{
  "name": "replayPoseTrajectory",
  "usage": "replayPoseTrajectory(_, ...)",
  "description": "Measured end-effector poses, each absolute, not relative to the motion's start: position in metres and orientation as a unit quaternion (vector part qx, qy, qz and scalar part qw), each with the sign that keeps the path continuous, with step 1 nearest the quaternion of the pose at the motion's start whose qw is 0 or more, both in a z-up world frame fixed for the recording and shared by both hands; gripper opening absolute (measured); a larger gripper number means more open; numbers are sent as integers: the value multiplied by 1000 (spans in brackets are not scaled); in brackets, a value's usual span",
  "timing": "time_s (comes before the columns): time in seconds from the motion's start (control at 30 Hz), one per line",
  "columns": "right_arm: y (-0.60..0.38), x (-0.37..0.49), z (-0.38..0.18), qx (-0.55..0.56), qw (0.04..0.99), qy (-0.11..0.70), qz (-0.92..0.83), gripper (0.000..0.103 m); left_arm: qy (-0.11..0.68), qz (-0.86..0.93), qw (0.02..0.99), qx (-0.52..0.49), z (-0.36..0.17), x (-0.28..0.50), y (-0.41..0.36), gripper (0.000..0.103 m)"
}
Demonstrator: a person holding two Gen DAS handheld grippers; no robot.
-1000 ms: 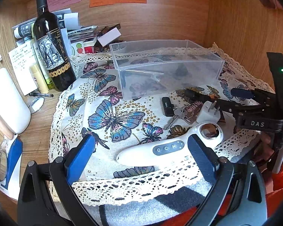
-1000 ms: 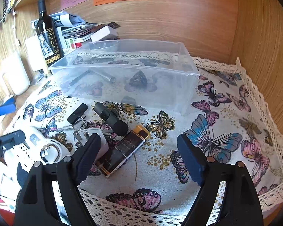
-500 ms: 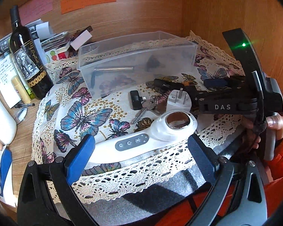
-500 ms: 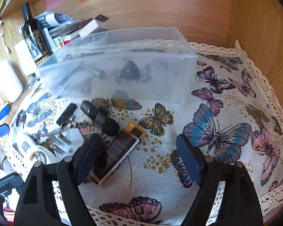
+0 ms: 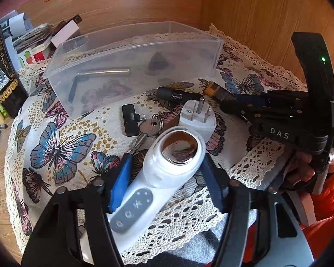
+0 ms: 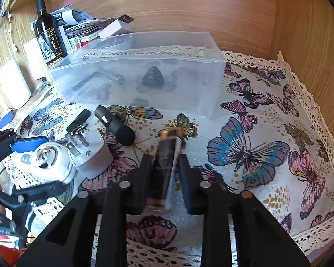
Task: Organize rigid objects
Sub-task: 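Lift the white device into the box with the left tool while the right sets the tube inside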
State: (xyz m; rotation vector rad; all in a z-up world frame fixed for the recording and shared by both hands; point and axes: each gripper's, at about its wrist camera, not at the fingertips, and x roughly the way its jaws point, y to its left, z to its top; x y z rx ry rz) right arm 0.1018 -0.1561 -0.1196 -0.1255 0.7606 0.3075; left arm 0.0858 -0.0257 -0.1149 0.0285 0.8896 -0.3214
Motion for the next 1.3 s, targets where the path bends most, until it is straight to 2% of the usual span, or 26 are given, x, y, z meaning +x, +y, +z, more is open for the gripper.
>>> replayPoseTrajectory(0.07,-157,100,-120,-59,916,368,150,18,429,-149,891,16,-116,86,-23,40)
replayPoseTrajectory(0.1,-158,99,-121,-60,916,367,150,18,428,-146,892,21,-115,85,-22,39)
replayPoseTrajectory(0.43,-159,92,-111,-49,924,345,158,18,410,-117,905,11,-102,78,-8,39)
replayPoseTrajectory(0.87,-157,88,-60,-50,946,273,165,18,316,-84,945,-18,-39,81,21,38)
replayPoseTrajectory(1.07,-154,97,-36,-51,955,241,166,18,265,-67,962,1,-8,91,28,38)
replayPoseTrajectory(1.3,-149,113,-13,-55,961,214,166,18,252,-60,966,3,11,121,35,38)
